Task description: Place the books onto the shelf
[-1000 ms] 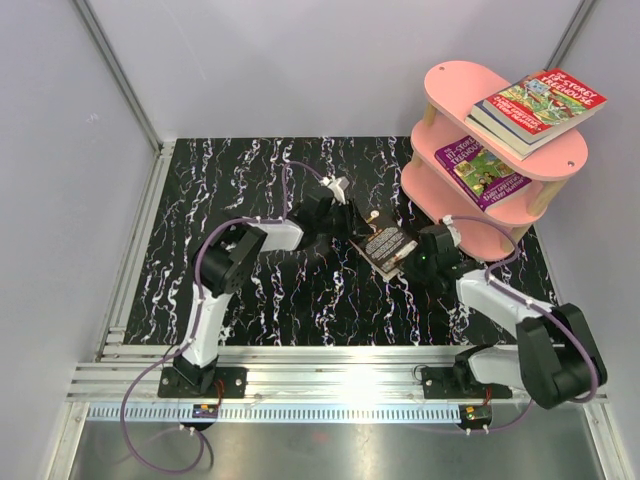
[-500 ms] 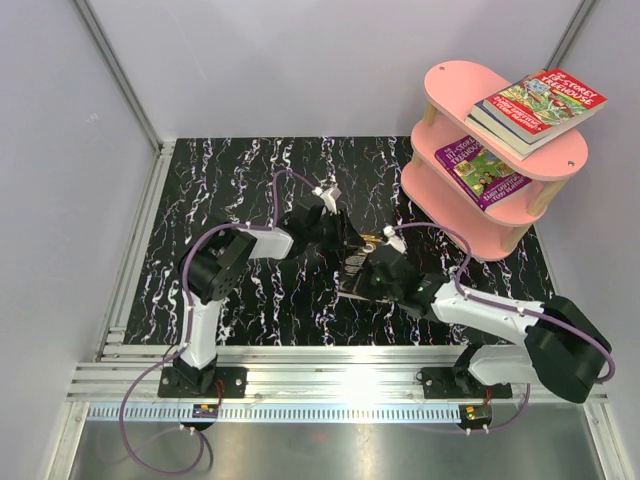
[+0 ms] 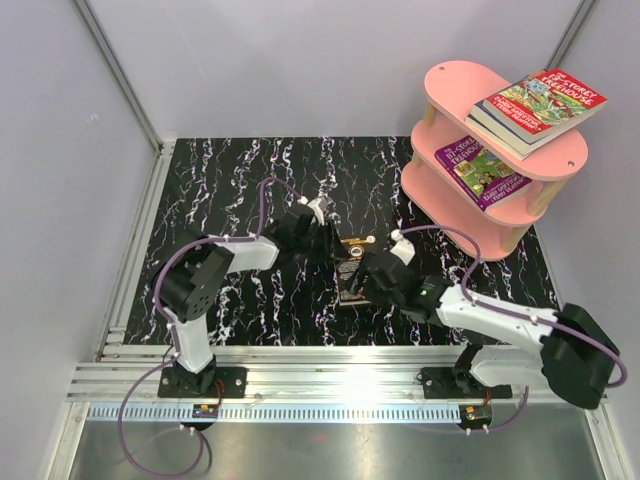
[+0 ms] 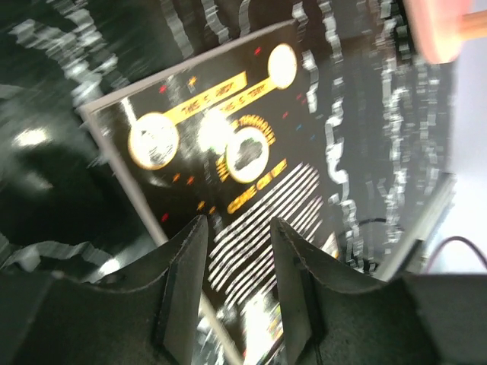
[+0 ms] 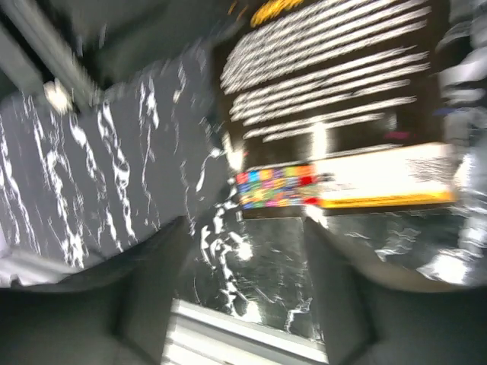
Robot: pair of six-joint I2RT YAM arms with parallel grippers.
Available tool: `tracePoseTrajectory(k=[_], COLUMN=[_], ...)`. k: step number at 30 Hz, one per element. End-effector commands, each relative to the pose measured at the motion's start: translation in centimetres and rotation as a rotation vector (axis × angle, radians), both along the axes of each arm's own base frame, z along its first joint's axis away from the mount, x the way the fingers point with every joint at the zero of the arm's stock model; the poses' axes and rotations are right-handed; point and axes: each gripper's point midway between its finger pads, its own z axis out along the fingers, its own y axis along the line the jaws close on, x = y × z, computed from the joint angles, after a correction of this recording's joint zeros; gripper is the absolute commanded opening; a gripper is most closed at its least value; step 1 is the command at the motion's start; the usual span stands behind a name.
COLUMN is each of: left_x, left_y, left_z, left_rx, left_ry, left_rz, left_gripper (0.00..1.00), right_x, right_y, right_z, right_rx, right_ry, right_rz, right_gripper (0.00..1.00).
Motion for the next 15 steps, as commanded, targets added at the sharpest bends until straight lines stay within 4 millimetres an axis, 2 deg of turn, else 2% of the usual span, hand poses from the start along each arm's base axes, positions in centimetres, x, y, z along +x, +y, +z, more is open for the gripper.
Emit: tracePoseTrajectory(k=[1,3,6,8,9,12,15], left_x=[-1.6,-1.9,-2.3,-2.4,-2.5,-2.8,-3.0], left_y=[3.7,4.0,4.6,5.4,5.8,6.4,6.1], left_z=[-2.4,-2.1,-1.1,-0.1,-0.1,0.1,-0.8], left_rx=[0.19,0.192,0.195,0.215,0.231,0.245,0.238], left_ry=[0.046,0.05,0.034,0.022,0.015,0.005,0.03], left_rz=[0.038,0.042,0.055,0.073,0.082,0.092,0.081], left_gripper=[0.43,0.43,0.42,0.42,0.42,0.43,0.41], right_x=[2.3,2.9,4.5,4.8,5.8,7.0,7.8], right_y=[-4.2,-6.5,-9.1,-10.0,-10.9,-11.0,-9.7], right_z=[3.8,4.2,3.8,2.6,2.1,0.3,-1.6], right_rx=[-0.106,-0.145,-0.151,-0.154,-0.153,-0.16,-0.149], right_ry=[-0.132,-0.129,-0.116,-0.085,-0.079,-0.051,-0.015], right_rz=[-0.133,-0.193,-0.262,-0.264,-0.3,-0.294,-0.263], right_gripper=[0.75,0.79,0.79,0.79,0.78,0.77,0.76])
